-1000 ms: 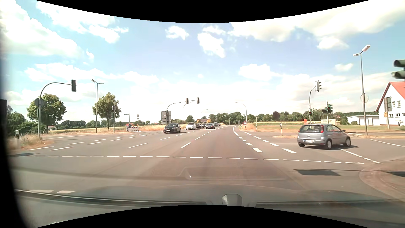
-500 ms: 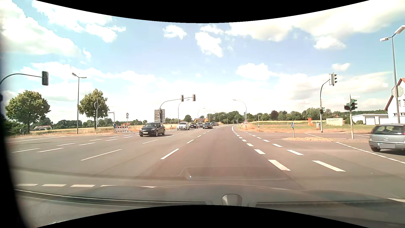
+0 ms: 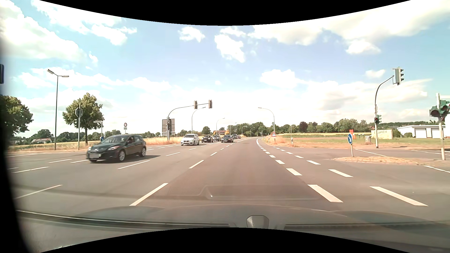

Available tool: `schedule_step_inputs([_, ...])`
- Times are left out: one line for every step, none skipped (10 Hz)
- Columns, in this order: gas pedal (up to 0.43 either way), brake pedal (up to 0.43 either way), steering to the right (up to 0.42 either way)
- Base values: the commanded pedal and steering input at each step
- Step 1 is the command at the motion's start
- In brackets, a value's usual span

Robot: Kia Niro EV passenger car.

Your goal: Follow the waypoints while adhering to traffic rules and regulations

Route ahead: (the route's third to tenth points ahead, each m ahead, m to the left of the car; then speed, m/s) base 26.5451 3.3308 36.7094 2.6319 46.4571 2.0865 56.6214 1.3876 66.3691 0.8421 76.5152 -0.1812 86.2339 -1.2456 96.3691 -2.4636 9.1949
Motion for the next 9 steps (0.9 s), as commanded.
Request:
schedule_step_inputs([0.421, 0.006, 0.013])
schedule_step_inputs([0.421, 0.006, 0.012])
schedule_step_inputs([0.421, 0.006, 0.010])
schedule_step_inputs([0.421, 0.006, 0.010])
schedule_step_inputs([0.421, 0.006, 0.010])
schedule_step_inputs([0.398, 0.006, 0.010])
schedule_step_inputs([0.358, 0.006, 0.010])
schedule_step_inputs([0.311, 0.006, 0.010])
schedule_step_inputs([0.228, 0.006, 0.010])
